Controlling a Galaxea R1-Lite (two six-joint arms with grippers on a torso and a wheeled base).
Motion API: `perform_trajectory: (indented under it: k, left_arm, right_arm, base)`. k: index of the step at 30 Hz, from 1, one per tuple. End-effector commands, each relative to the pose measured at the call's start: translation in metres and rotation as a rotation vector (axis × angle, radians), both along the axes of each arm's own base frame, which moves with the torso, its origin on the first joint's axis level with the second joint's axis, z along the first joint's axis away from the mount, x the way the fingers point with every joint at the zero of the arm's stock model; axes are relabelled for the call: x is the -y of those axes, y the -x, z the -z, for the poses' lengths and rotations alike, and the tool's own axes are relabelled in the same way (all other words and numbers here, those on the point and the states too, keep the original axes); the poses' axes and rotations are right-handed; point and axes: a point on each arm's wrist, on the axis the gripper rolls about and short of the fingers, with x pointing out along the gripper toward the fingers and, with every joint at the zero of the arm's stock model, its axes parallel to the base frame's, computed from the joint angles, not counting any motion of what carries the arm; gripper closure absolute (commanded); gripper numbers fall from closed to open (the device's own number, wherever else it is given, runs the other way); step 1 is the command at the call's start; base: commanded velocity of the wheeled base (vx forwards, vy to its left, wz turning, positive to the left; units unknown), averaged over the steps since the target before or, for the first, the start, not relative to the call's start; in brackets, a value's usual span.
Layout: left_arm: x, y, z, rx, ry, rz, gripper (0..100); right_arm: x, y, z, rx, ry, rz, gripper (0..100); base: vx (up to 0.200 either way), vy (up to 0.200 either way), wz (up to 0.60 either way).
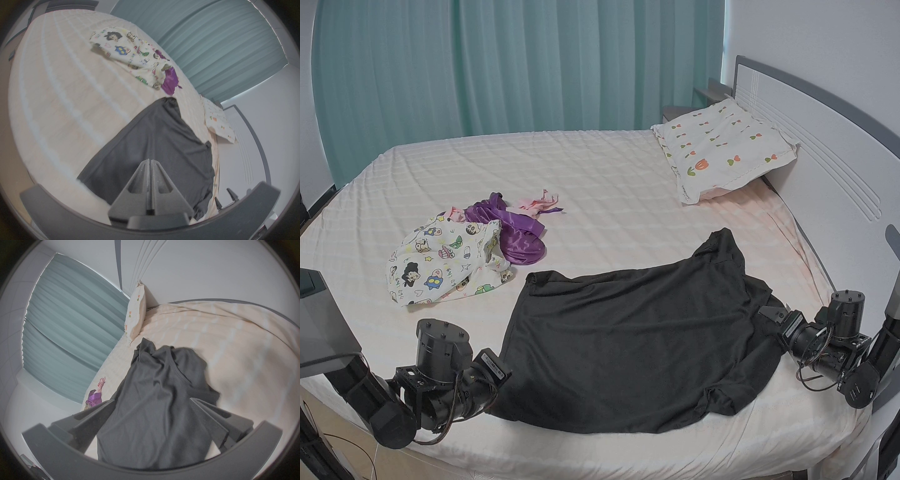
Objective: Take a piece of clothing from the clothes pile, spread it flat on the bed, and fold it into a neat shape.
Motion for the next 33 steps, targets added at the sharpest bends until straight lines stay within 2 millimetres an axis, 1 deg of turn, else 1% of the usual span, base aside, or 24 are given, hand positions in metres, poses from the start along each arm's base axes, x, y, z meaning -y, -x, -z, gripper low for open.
perform_trajectory:
  k: [1, 3, 6, 7, 13, 17, 20, 22, 23, 26, 33]
  left_arm:
    - [-0.003, 0.015, 0.011, -0.066, -0.009, 0.037, 100]
    - [-0.006, 0.022, 0.015, -0.100, -0.010, 0.056, 100]
    - [-0.008, 0.023, 0.016, -0.111, -0.009, 0.057, 100]
    - [-0.010, 0.022, 0.018, -0.118, -0.015, 0.042, 100]
    - [-0.015, 0.023, 0.021, -0.129, -0.031, 0.024, 100]
    - [-0.018, 0.021, 0.021, -0.132, -0.021, 0.011, 100]
    - [-0.023, 0.013, 0.024, -0.101, 0.002, -0.017, 100]
    - [-0.023, 0.012, 0.024, -0.093, 0.005, -0.019, 100]
    - [-0.023, 0.011, 0.025, -0.089, 0.008, -0.021, 0]
    - [-0.023, 0.012, 0.029, -0.091, 0.010, -0.014, 0]
    - [-0.021, 0.008, 0.039, -0.111, 0.001, -0.020, 0]
  right_arm:
    - [-0.003, 0.017, -0.002, -0.017, -0.003, -0.022, 0]
    - [-0.004, 0.021, 0.002, -0.041, 0.001, -0.029, 0]
    - [-0.005, 0.023, 0.005, -0.057, -0.001, -0.037, 0]
    - [-0.006, 0.024, 0.009, -0.077, 0.002, -0.043, 0]
    - [-0.006, 0.025, 0.011, -0.086, 0.005, -0.043, 0]
    - [-0.006, 0.025, 0.010, -0.084, 0.007, -0.042, 0]
    - [-0.009, 0.026, 0.010, -0.085, 0.008, -0.056, 0]
    - [-0.009, 0.026, 0.011, -0.087, 0.009, -0.056, 0]
    - [-0.010, 0.026, 0.011, -0.087, 0.009, -0.059, 0]
    - [-0.011, 0.026, 0.012, -0.091, 0.010, -0.060, 0]
    - [-0.010, 0.026, 0.012, -0.095, 0.012, -0.061, 0]
  base:
    - [-0.200, 0.000, 0.00]
    - [0.000, 0.000, 0.00]
    - [0.000, 0.000, 0.00]
    - [0.000, 0.000, 0.00]
    - [0.000, 0.000, 0.00]
    - [0.000, 0.000, 0.00]
    - [0.000, 0.000, 0.00]
    - [0.000, 0.000, 0.00]
    - [0.000, 0.000, 0.00]
    - [0.000, 0.000, 0.00]
    - [0.000, 0.000, 0.00]
